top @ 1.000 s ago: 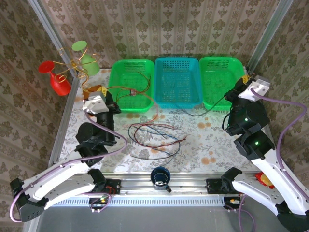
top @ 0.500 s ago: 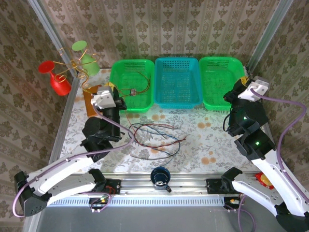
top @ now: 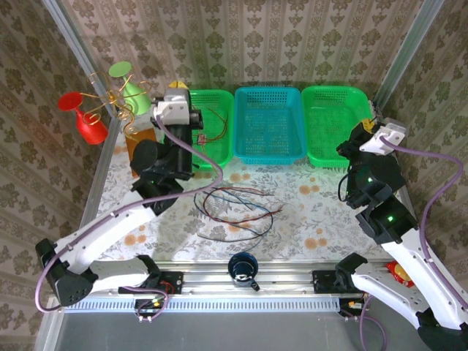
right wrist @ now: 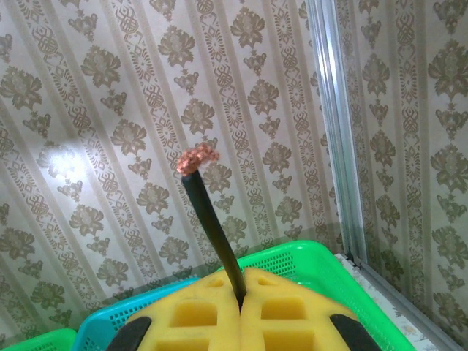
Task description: Untangle the cables
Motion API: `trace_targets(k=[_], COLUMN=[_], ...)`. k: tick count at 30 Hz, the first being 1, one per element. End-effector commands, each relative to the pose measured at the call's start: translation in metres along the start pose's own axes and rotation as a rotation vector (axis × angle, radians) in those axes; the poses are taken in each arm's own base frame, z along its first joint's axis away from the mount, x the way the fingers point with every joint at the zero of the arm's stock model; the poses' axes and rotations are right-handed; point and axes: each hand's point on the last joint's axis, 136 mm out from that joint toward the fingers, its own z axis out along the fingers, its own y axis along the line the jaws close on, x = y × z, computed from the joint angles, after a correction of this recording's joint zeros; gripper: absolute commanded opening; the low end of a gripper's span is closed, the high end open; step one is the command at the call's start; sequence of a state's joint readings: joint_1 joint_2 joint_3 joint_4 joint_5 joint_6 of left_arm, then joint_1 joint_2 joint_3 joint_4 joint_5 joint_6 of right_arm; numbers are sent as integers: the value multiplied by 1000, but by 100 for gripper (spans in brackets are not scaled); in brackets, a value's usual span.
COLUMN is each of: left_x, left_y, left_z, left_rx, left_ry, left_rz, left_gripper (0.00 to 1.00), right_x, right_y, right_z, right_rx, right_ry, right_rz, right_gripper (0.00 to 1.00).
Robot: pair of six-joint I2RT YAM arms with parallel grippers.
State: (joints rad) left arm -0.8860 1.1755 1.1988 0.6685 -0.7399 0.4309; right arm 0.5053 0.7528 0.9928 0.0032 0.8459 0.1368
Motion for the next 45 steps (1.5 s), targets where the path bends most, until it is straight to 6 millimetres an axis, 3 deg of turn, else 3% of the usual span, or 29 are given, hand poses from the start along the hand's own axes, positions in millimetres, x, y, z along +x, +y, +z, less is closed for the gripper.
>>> trace_targets(k=[1, 4, 6, 10, 12, 15, 17, 20, 26, 29, 31, 32, 37, 39, 42, 45], left_x=[-24, -23, -10, 41, 83, 172, 239, 318, 424, 459, 475, 485, 516, 512, 491, 464], left_y=[-1, -7, -8, -13, -15, -13, -10, -4, -24, -33, -44, -36, -44, -43, -36, -30], left_z=[18, 35, 47, 70, 78, 78, 70, 52, -5, -23, -31, -29, -36, -31, -13, 6], left_rx=[29, 44, 38, 34, 35, 38, 67, 82, 134, 133, 153, 136, 129, 126, 103, 95], left_ry=[-58, -63, -48, 49, 130, 321, 516, 777, 1181, 1320, 1399, 1437, 1561, 1542, 1457, 1383], left_rz=[16, 23, 35, 63, 93, 137, 138, 120, -34, -72, -124, -172, -382, -369, -299, -264], left_gripper=[0, 0, 0, 0, 0, 0, 0, 0, 0, 0, 0, 0, 0, 15, 41, 56], right_x=[-6, -8, -10, -17, -21, -30, -40, -63, -111, -127, -139, -144, -160, -163, -164, -163], right_y=[1, -1, -4, -7, -6, -4, 0, 6, 23, 27, 34, 39, 52, 55, 56, 58], right_z=[-1, -2, -3, -3, -3, -1, 1, 3, 5, 6, 7, 8, 15, 18, 23, 32], right_rx=[-16, -11, -5, 0, 0, -9, -16, -28, -71, -63, -71, -84, -101, -105, -113, -121], right_ry=[-5, -12, -16, -29, -35, -46, -60, -91, -165, -219, -267, -280, -315, -320, -316, -311], right_rz=[24, 5, 4, -2, -11, -32, -57, -99, -209, -250, -283, -308, -363, -376, -381, -383], right_gripper=[0, 0, 0, 0, 0, 0, 0, 0, 0, 0, 0, 0, 0, 0, 0, 0])
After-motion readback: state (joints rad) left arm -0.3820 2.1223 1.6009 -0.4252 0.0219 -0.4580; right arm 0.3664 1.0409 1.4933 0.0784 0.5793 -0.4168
